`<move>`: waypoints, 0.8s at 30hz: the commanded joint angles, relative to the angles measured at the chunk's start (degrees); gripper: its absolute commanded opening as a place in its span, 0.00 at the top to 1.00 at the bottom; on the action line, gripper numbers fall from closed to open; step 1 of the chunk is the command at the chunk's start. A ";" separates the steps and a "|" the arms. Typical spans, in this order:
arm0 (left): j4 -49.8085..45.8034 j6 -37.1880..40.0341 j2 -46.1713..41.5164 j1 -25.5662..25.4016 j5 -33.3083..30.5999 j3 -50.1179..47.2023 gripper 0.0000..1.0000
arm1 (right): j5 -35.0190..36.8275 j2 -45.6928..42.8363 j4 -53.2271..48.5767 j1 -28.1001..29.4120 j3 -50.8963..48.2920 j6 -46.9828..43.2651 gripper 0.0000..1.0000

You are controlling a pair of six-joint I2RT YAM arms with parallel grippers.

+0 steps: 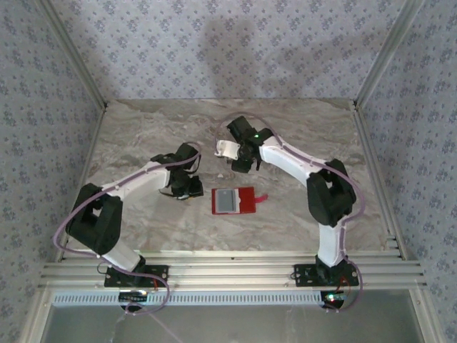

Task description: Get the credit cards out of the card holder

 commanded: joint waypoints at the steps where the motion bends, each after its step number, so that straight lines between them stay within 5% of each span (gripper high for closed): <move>1: -0.31 -0.47 2.15 -1.11 1.20 2.53 0.73 | -5.38 -5.08 -1.04 -0.62 -3.47 15.03 0.45; 7: 4.31 -1.24 5.13 -0.91 3.47 2.95 0.73 | -7.86 -10.45 0.26 -0.72 -9.52 43.10 0.52; 14: 7.48 -1.49 4.90 2.07 5.76 0.20 0.73 | -20.88 -12.07 1.06 0.16 -14.79 65.50 0.57; 24: 9.92 -0.50 -0.34 8.46 7.19 -6.61 0.73 | -29.86 -5.99 9.31 5.17 -16.29 78.34 0.56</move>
